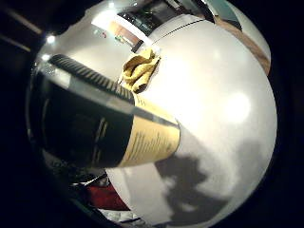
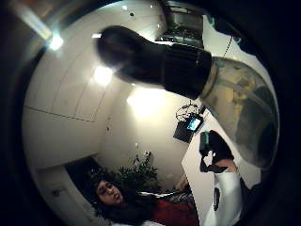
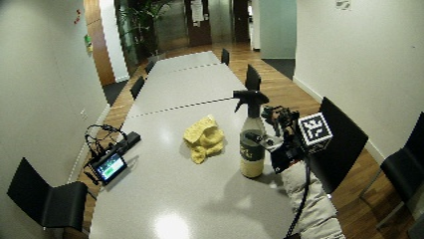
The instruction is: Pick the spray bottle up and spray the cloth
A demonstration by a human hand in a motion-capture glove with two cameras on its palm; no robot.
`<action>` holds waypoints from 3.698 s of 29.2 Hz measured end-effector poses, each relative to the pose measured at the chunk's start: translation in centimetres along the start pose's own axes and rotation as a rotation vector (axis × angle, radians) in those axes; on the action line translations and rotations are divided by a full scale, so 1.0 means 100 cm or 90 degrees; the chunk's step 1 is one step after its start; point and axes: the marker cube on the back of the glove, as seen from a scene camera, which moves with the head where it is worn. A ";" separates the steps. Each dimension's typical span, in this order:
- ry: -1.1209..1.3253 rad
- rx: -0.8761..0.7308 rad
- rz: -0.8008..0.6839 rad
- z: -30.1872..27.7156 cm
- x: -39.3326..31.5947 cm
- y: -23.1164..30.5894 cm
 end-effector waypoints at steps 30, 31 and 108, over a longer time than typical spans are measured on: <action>0.572 -0.035 0.067 -0.063 0.010 -0.021; 0.615 -0.043 0.073 -0.069 0.012 -0.024; -0.110 -0.172 -0.122 0.220 -0.111 -0.041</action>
